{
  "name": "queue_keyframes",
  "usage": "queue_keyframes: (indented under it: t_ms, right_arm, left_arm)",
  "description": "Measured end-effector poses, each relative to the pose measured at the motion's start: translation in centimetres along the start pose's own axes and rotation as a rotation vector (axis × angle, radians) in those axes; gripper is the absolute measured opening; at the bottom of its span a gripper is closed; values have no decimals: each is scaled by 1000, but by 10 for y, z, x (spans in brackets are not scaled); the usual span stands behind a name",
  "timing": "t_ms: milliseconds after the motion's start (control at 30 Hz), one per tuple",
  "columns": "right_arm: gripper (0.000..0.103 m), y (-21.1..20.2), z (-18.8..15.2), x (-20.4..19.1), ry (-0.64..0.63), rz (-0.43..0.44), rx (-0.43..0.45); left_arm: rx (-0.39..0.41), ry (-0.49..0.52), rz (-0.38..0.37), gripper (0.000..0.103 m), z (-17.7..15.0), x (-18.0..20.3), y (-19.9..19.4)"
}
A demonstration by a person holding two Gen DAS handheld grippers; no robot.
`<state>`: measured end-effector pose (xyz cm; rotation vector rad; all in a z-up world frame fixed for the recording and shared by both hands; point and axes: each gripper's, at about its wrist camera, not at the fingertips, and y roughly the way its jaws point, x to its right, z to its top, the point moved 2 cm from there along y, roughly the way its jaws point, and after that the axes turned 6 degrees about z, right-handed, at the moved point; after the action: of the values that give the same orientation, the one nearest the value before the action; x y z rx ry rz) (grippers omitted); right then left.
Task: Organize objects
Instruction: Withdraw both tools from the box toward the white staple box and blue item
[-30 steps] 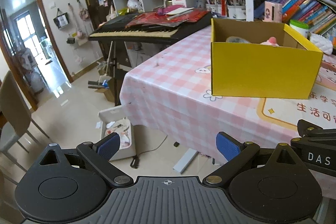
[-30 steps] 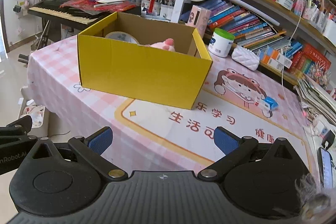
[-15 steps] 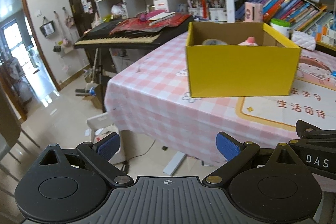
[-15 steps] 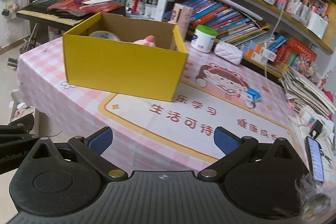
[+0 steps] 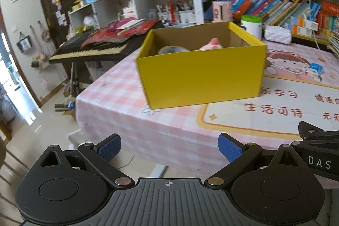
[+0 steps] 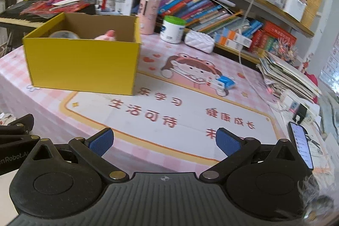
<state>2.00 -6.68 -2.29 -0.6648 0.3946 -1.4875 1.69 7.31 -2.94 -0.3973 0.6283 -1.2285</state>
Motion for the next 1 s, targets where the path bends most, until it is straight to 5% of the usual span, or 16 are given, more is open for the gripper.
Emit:
queue_keyframes:
  t_ms: [533, 1000]
  right_arm:
    - [103, 43, 15, 94, 52, -35, -38]
    - [103, 103, 40, 186, 67, 33, -48]
  left_arm:
    - [-9, 36, -34, 100, 37, 96, 13]
    - [-29, 12, -37, 100, 69, 186, 33]
